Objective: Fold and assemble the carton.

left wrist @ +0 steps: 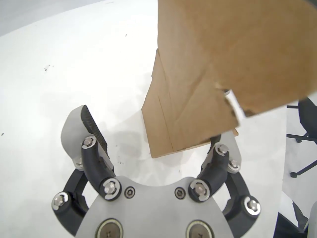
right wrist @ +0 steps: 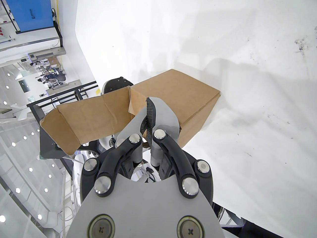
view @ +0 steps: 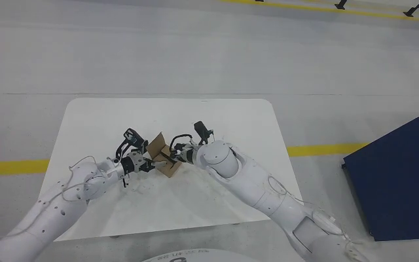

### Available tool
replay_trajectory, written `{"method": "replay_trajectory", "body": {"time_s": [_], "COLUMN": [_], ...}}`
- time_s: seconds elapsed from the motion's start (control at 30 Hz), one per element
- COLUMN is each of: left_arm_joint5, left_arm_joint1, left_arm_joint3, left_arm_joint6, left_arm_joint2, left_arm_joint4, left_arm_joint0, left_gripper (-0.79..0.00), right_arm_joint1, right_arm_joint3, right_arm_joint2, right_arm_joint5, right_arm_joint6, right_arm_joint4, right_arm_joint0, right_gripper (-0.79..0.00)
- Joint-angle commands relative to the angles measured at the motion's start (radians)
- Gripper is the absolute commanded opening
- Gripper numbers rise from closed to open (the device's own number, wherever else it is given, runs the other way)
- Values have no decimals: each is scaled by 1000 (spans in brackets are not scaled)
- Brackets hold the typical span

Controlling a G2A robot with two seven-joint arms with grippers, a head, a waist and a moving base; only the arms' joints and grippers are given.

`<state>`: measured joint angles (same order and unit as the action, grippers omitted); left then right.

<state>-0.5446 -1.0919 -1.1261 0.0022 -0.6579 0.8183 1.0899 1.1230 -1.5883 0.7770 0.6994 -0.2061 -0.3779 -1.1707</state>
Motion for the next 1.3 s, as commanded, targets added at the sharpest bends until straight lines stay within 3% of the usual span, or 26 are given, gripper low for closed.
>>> {"method": "replay_trajectory", "body": {"time_s": [0.0, 0.3, 0.5, 0.57, 0.67, 0.87, 0.9, 1.07, 1.1, 1.13, 1.17, 1.27], "left_arm_joint5": [-3, -9, -21, -27, -35, -46, -50, -80, -85, -89, -95, -113], "left_arm_joint1": [-1, -4, 0, 3, 8, 12, 13, 17, 18, 19, 20, 25], "left_arm_joint3": [0, -5, -12, -16, -21, -39, -44, -58, -58, -59, -60, -61], "left_arm_joint6": [0, -1, 5, 13, 11, -3, -3, -2, -2, -1, 1, 6], "left_arm_joint2": [-5, -31, -64, -80, -104, -134, -137, -150, -154, -158, -164, -182], "left_arm_joint4": [8, 31, 36, 35, 29, 25, 28, 50, 54, 56, 59, 64], "left_arm_joint0": [2, 12, 19, 24, 30, 44, 47, 64, 68, 71, 74, 85], "left_gripper": [0, 0, 0, 0, 0, 0, 0, 0, 0, 0, 0, 0], "right_arm_joint1": [-2, -36, -63, -69, -77, -76, -71, -44, -40, -36, -32, -25], "right_arm_joint3": [-7, -68, -113, -125, -133, -92, -71, 12, 28, 45, 62, 104], "right_arm_joint2": [10, 118, 186, 211, 244, 249, 239, 181, 175, 172, 172, 168], "right_arm_joint5": [-50, -276, -333, -367, -409, -436, -445, -500, -520, -541, -563, -605], "right_arm_joint6": [2, -36, -75, -77, -87, -144, -146, -109, -119, -129, -139, -169], "right_arm_joint4": [4, 39, 101, 102, 98, 73, 71, 43, 28, 9, -13, -33], "right_arm_joint0": [-21, -170, -271, -310, -359, -366, -354, -302, -294, -286, -280, -260], "right_gripper": [-785, -785, -785, -637, -536, -529, -474, -388, -243, -172, -28, 0]}}
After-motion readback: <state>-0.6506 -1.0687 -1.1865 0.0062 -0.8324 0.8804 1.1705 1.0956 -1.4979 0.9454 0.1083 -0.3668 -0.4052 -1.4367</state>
